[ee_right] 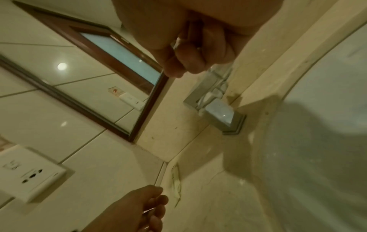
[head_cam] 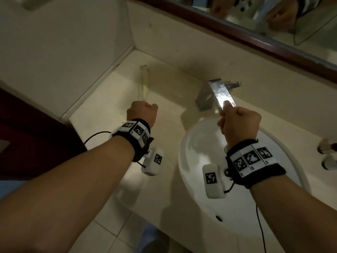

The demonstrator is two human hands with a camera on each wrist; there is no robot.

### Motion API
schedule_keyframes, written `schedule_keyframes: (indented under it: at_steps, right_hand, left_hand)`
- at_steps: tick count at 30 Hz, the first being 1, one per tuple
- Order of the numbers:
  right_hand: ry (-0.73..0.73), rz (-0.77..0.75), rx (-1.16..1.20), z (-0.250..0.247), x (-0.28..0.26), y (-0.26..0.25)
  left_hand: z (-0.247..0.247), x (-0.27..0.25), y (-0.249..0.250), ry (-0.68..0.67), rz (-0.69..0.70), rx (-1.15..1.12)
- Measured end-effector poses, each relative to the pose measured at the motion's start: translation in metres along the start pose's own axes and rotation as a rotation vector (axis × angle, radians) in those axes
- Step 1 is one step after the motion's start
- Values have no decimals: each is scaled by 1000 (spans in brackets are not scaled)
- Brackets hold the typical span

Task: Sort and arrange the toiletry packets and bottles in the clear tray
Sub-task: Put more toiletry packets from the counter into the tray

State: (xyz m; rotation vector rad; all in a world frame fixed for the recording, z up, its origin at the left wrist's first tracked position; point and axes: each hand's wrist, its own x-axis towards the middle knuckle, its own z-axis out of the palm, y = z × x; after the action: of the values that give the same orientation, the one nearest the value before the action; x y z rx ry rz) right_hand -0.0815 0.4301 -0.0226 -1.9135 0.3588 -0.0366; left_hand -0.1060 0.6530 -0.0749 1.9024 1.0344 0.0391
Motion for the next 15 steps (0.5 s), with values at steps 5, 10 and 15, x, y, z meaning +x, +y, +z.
schedule_keyframes:
  at_steps: [5,10,15]
  right_hand:
    - [-72,-103,13,32,2,-14]
    - [-78,-167,-16,38,10,-16]
    - [-68,-165,-24,31,12,-21]
  left_hand:
    - [-6,50,-5,25,-15,199]
    - [5,86,-5,79,-41,285]
    - [15,105,-1,52,-16,377]
